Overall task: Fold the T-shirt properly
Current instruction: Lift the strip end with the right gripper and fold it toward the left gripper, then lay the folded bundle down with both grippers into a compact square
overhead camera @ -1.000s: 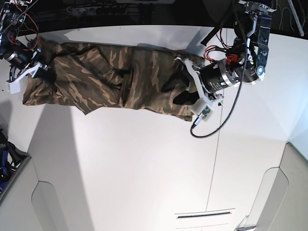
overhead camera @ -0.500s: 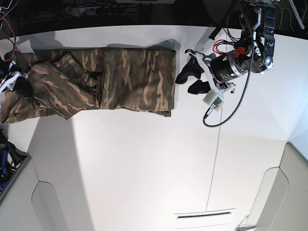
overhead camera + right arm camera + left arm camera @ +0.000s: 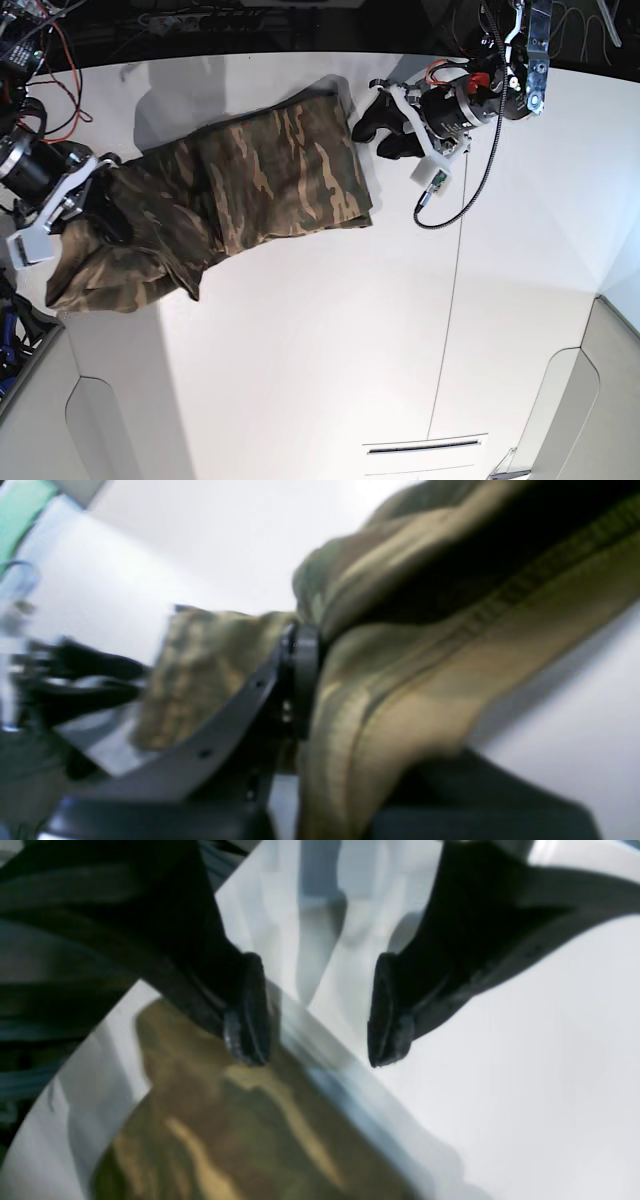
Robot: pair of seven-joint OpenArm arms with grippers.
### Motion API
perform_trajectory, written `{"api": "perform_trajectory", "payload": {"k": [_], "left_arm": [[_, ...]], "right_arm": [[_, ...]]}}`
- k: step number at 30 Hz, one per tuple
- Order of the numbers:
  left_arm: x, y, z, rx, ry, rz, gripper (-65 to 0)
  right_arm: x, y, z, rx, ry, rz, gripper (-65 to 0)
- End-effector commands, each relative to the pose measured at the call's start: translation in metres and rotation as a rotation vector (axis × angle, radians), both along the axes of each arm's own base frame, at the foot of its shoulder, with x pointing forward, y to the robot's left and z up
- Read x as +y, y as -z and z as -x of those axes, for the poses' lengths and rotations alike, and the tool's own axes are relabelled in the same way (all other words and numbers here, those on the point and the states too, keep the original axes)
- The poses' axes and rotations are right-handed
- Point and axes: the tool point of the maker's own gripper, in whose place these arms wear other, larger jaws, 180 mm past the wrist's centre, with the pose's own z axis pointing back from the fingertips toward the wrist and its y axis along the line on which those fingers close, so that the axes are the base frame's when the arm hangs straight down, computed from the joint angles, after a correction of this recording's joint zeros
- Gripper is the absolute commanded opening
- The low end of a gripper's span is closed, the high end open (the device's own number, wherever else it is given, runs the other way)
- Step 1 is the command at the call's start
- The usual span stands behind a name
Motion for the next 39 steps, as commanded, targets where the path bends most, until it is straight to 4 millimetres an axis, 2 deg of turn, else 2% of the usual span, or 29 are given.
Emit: {"api": "perform_trajectory", "payload": {"k": [1, 8, 9, 11, 13, 15, 20, 25, 29, 31, 35, 39], "left_arm": [[-0.005, -0.005, -0.003, -0.012, -0.008, 0.033, -30.2], [-0.013, -0.001, -0.002, 0.007, -0.026, 0.07, -30.2], [-0.013, -0.001, -0.002, 0.007, -0.025, 0.07, -30.2], [-0.014, -0.002, -0.002, 0.006, -0.027, 0.074, -30.2], [-0.014, -0.003, -0.003, 0.005, -0.028, 0.08, -30.2], [-0.014, -0.003, -0.003, 0.004, -0.028, 0.081, -30.2], [-0.014, -0.003, -0.003, 0.005, -0.028, 0.08, -30.2], [-0.014, -0.002, -0.001, 0.009, -0.022, 0.077, -30.2], [-0.008, -0.004, -0.004, 0.001, -0.038, 0.071, -30.2], [0.002, -0.008, -0.01, -0.017, -0.065, 0.061, -32.3], [0.031, -0.023, -0.022, -0.07, -0.132, 0.017, -42.1], [0.064, -0.05, -0.035, -0.161, -0.192, -0.038, -43.4]], "right_arm": [[0.011, -0.012, -0.004, -0.05, -0.028, -0.02, -65.0], [0.103, 0.008, 0.009, -0.015, -0.239, -0.048, -65.0], [0.115, 0.011, 0.013, -0.01, -0.274, -0.041, -63.2], [0.138, 0.019, 0.02, -0.006, -0.332, -0.004, -46.8], [0.157, 0.024, 0.026, -0.025, -0.388, 0.038, -35.2], [0.175, 0.028, 0.033, -0.048, -0.439, 0.07, -31.8], [0.206, 0.031, 0.053, -0.055, -0.538, 0.082, -31.9], [0.219, 0.024, 0.053, -0.074, -0.559, 0.064, -31.9], [0.219, 0.02, 0.048, -0.092, -0.555, 0.07, -31.9], [0.215, 0.018, 0.041, -0.107, -0.541, 0.087, -31.9], [0.202, 0.01, 0.021, -0.137, -0.485, 0.104, -32.0], [0.177, -0.001, -0.007, -0.164, -0.37, 0.112, -32.0]]}}
